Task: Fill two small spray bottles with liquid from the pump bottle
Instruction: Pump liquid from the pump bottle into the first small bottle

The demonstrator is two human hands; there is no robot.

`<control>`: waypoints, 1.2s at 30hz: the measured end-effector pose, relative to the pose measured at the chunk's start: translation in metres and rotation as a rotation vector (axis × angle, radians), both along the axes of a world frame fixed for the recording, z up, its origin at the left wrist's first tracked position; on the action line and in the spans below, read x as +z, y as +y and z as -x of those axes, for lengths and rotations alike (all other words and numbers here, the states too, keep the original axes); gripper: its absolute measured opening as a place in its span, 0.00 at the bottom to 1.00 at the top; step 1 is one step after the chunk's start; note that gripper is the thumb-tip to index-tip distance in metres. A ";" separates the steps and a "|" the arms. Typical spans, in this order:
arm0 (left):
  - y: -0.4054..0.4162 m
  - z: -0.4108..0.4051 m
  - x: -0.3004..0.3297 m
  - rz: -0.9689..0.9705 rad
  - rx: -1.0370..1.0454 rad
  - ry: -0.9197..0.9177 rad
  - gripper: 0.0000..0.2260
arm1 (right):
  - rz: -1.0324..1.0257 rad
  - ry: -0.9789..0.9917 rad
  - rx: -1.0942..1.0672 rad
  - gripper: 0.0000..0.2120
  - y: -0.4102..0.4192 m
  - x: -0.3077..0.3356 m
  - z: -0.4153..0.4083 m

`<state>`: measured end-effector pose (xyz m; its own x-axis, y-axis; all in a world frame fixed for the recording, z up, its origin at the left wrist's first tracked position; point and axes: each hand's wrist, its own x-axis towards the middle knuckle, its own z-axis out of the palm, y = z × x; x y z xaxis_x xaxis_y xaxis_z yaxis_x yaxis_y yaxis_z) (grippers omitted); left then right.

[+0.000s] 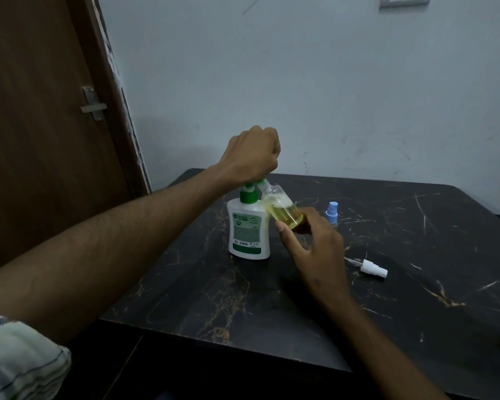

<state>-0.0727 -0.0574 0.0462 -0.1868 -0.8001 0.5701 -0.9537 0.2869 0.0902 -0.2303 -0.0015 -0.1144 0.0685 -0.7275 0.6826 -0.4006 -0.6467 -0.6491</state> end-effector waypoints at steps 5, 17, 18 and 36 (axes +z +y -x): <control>0.000 0.000 0.009 0.014 0.010 -0.002 0.13 | -0.005 -0.015 0.010 0.16 0.002 0.002 0.000; -0.004 -0.002 0.004 0.009 0.017 0.004 0.11 | -0.008 -0.022 0.012 0.14 0.004 0.004 0.000; -0.004 -0.002 0.004 0.010 0.023 0.010 0.09 | -0.005 -0.022 0.008 0.14 0.003 0.003 0.000; -0.001 -0.002 0.002 -0.006 0.003 -0.012 0.14 | -0.011 0.001 0.000 0.14 0.003 0.003 -0.001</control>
<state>-0.0707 -0.0580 0.0485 -0.1916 -0.8040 0.5630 -0.9555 0.2840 0.0803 -0.2293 0.0014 -0.1118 0.0690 -0.7351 0.6745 -0.4011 -0.6395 -0.6559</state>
